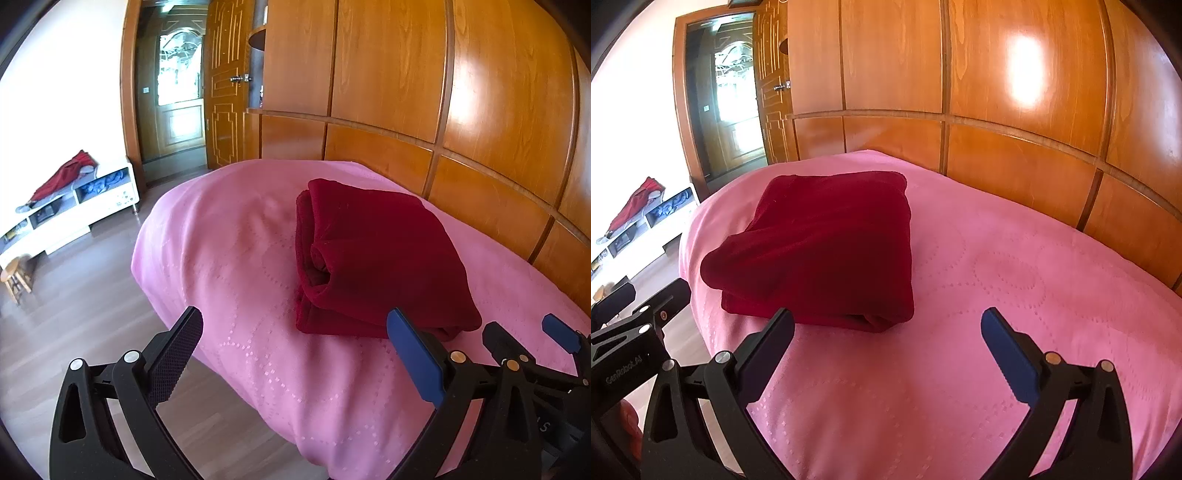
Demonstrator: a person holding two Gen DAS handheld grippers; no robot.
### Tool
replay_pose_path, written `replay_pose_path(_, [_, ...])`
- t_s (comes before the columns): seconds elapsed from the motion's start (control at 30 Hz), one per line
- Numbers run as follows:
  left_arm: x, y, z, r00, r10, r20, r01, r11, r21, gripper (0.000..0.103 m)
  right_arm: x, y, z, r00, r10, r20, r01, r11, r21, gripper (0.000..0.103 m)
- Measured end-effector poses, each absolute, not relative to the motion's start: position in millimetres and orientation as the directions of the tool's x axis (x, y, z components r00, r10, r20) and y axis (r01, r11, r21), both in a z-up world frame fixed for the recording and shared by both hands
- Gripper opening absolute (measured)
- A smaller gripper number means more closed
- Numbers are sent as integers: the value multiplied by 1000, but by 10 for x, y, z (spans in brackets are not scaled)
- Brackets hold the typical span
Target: Fold small clothes
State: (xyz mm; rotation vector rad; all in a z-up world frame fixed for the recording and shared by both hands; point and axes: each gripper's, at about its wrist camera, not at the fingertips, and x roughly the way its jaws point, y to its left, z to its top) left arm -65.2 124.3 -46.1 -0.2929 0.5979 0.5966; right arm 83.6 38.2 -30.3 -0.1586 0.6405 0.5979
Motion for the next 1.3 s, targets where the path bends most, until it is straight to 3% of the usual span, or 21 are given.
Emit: replay_pose_path(1.3, [-673, 1344, -408, 670, 435, -601, -608, 787, -108, 99, 774, 447, -240, 641, 493, -588, -588, 808, 37, 101])
